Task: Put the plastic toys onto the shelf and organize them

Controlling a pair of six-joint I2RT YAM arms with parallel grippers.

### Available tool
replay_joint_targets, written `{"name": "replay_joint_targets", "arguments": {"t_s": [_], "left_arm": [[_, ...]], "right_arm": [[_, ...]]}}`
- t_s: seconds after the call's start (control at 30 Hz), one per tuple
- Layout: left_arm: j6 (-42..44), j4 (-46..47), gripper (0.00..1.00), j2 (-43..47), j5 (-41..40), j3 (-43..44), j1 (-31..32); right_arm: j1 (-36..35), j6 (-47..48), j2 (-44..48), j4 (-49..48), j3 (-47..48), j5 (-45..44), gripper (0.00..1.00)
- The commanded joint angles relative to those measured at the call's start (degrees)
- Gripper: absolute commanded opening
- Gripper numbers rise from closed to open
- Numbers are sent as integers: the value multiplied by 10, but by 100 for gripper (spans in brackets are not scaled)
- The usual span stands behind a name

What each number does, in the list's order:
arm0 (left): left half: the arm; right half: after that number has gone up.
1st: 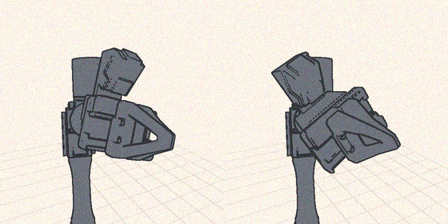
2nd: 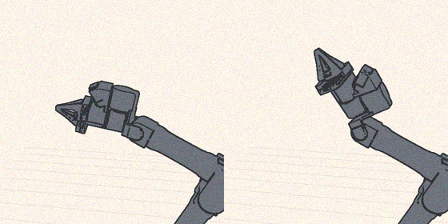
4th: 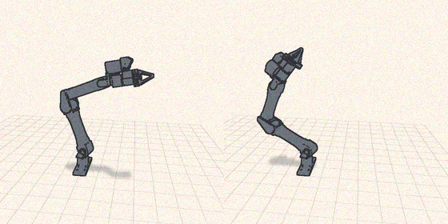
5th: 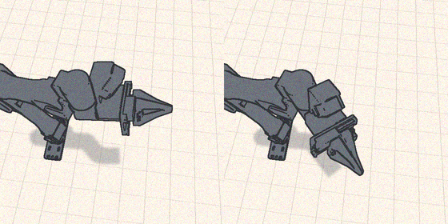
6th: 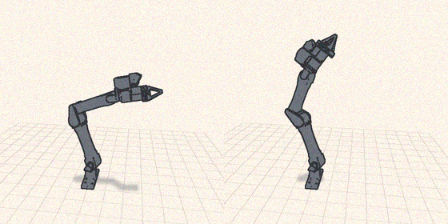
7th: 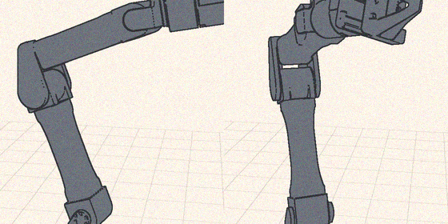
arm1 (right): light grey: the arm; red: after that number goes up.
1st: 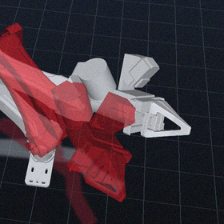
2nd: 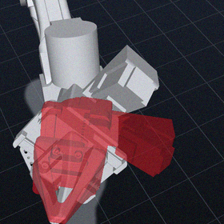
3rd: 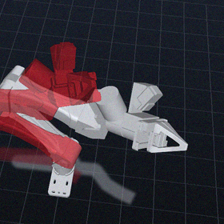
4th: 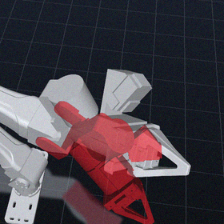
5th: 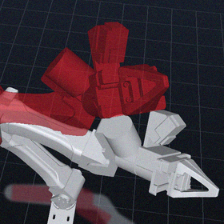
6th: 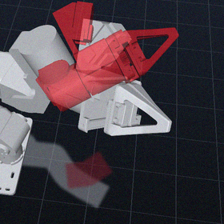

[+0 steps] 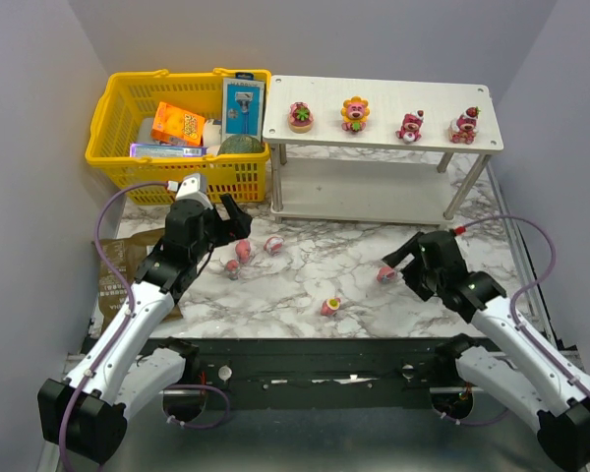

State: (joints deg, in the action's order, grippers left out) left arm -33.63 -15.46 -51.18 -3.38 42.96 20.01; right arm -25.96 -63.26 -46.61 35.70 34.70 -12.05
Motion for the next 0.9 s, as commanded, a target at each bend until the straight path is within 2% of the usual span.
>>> {"name": "replay_joint_targets", "arguments": {"t_s": [0.0, 0.1, 0.23, 0.37, 0.57, 0.67, 0.8, 0.87], "left_arm": [[2, 14, 99, 9, 14, -8, 1], [3, 14, 99, 12, 13, -10, 1], [2, 15, 99, 14, 9, -15, 1], [2, 13, 99, 13, 9, -14, 1], [7, 9, 99, 9, 0, -8, 1], [8, 9, 99, 7, -5, -7, 1], [12, 9, 99, 6, 0, -5, 1], [16, 10, 99, 5, 3, -4, 1]], "right_arm": [[-5, -194, 62, 17, -80, 14, 86], [-5, -240, 81, -19, -120, 18, 81], [-5, -282, 60, -62, -144, 13, 79], [-4, -289, 35, -116, -153, 1, 78], [-3, -287, 16, -136, -147, -7, 77], [-4, -294, 12, -153, -157, -13, 73], [-4, -290, -15, -167, -157, -12, 60], [-3, -284, -23, -169, -155, -14, 57]]}}
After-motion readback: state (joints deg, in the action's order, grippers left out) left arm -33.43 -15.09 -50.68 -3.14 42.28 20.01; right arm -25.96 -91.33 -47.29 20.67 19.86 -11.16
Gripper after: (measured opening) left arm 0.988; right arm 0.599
